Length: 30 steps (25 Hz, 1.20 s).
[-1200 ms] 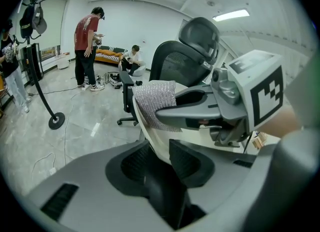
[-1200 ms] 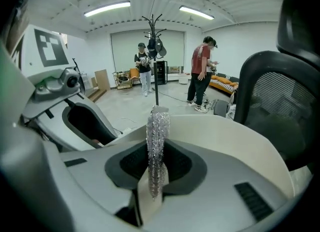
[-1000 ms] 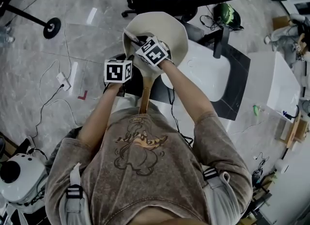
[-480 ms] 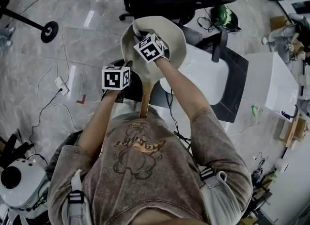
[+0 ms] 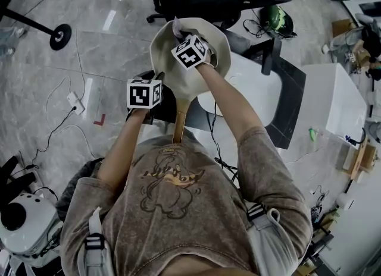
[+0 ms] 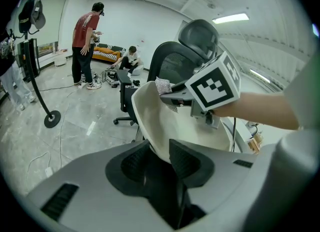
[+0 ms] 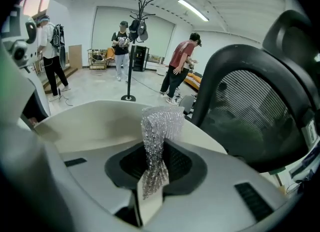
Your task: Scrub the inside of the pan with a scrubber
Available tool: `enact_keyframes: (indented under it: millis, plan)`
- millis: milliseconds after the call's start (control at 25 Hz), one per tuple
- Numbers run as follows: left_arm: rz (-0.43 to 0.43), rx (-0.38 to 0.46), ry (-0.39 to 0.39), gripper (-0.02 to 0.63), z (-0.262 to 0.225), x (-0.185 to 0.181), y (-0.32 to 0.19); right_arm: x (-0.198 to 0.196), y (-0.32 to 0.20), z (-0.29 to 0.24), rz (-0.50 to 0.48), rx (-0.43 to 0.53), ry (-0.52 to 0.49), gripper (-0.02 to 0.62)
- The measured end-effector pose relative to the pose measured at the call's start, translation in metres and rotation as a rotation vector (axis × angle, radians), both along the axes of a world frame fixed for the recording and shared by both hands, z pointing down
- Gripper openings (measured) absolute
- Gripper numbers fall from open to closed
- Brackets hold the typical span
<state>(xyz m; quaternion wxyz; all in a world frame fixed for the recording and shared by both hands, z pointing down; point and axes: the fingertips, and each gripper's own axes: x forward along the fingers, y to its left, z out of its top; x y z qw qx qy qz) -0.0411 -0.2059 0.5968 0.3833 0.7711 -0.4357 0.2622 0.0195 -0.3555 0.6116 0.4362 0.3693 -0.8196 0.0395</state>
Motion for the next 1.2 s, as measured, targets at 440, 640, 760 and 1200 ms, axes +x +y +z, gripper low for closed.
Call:
enact_keyframes:
  millis: [440,640,760,1200]
  plan:
    - [-0.001,0.006,0.002,0.135,-0.001,-0.001,-0.001,0.042,-0.011,-0.018,0.087,0.024,0.071,0.084]
    - [-0.005,0.003,-0.003,0.135,-0.001,-0.002,0.000,0.069,-0.019,-0.023,0.134,0.050,0.115,0.081]
    - [-0.004,0.001,-0.007,0.135,0.000,0.000,0.000,0.087,-0.022,-0.022,0.151,0.050,0.147,0.083]
    - [0.002,-0.003,-0.013,0.135,-0.001,-0.001,-0.001,0.125,-0.023,-0.023,0.111,0.029,0.317,0.083]
